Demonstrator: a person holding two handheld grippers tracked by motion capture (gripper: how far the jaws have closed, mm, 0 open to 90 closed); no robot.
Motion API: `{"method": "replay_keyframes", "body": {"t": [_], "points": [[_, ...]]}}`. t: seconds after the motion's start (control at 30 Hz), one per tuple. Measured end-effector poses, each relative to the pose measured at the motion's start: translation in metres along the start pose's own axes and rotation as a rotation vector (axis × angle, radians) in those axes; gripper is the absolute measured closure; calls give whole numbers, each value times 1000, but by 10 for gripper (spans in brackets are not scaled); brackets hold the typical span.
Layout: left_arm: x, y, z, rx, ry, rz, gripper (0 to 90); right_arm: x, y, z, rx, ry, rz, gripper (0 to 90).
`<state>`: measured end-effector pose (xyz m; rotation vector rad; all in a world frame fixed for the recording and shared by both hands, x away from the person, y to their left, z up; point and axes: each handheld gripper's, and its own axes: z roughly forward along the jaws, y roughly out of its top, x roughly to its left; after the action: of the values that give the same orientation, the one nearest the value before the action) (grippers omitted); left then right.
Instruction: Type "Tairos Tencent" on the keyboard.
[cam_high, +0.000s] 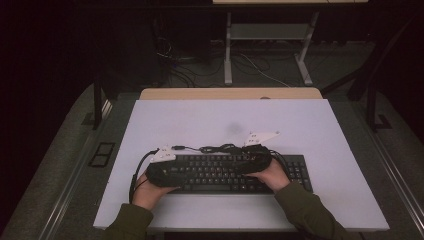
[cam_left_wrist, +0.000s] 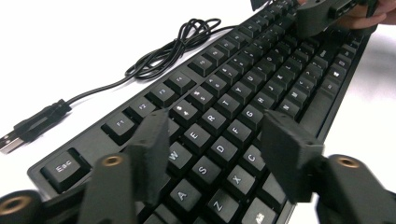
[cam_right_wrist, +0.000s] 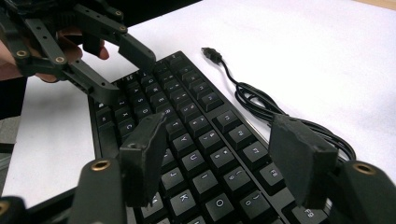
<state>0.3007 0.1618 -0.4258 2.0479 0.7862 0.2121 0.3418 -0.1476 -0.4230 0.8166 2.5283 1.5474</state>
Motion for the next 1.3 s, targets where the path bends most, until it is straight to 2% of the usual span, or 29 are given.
{"method": "replay_keyframes", "body": {"t": [0.2,0.43,0.63,0.67,0.83,0.87,1.07,1.3], "points": [[-2,1,4,-6,-7,5,308,2,0,2,12,1,-18,416],[-5,2,7,-20,-10,4,229,3,0,4,28,-2,-15,496],[-6,2,9,-19,-11,7,173,4,-1,6,39,3,-10,627],[-7,2,9,-20,-8,6,173,4,-1,6,39,3,-10,627],[-7,2,11,-22,-8,8,138,4,-2,8,52,-2,-10,764],[-8,2,11,-22,-7,7,138,4,-2,8,52,-2,-10,764],[-8,3,12,-23,-10,6,109,4,-3,10,77,4,-16,893],[-8,3,13,-26,-9,2,52,6,-4,14,104,7,-19,895]]}}
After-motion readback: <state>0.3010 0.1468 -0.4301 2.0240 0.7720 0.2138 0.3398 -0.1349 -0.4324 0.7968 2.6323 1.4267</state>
